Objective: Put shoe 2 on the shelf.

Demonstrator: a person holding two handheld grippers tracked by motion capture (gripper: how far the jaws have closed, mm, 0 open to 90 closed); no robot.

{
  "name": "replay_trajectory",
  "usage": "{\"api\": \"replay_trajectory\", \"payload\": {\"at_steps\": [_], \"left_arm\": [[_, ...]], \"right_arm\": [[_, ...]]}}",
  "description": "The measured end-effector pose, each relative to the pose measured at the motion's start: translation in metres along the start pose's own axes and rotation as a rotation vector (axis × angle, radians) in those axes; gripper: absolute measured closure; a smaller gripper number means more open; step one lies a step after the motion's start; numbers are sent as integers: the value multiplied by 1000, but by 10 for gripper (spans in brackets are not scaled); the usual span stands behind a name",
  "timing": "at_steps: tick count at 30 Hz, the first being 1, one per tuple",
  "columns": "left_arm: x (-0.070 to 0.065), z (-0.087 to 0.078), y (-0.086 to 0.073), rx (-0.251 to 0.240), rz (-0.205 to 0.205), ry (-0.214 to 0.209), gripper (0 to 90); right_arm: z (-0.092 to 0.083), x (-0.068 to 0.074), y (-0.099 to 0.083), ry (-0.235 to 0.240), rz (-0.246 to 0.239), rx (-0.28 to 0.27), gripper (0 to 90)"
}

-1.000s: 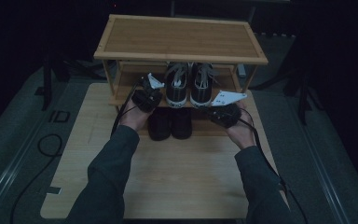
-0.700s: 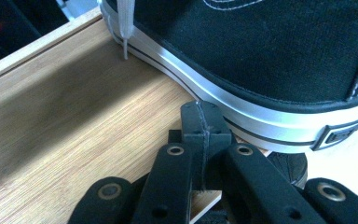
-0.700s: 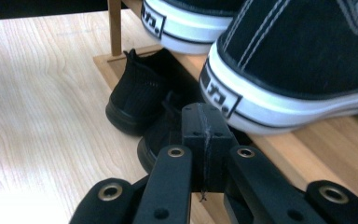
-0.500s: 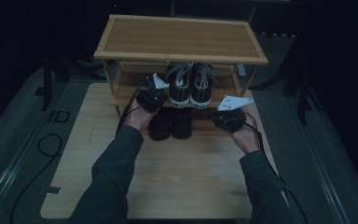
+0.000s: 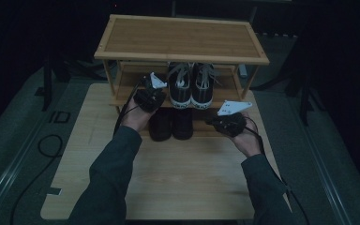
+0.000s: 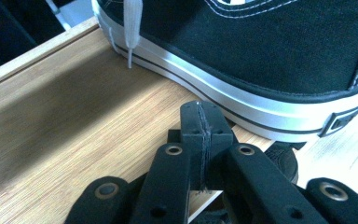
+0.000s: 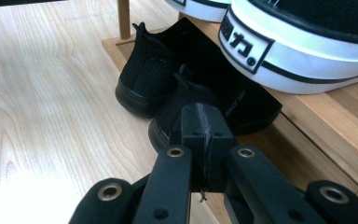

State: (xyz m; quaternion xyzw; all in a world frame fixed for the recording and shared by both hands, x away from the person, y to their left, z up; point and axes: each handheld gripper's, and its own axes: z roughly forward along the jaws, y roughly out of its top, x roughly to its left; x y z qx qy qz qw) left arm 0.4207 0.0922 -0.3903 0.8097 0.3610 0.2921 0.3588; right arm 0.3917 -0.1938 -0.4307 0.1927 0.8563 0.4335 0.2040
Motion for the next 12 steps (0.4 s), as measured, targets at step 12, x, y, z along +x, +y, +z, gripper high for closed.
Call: {"api": "replay_trajectory", "payload": {"at_steps": [12], "left_arm": [[15,-8,-7,15,-18,25,875]], "right_arm": [[-1,-4,-17,3,19,35,898]]}}
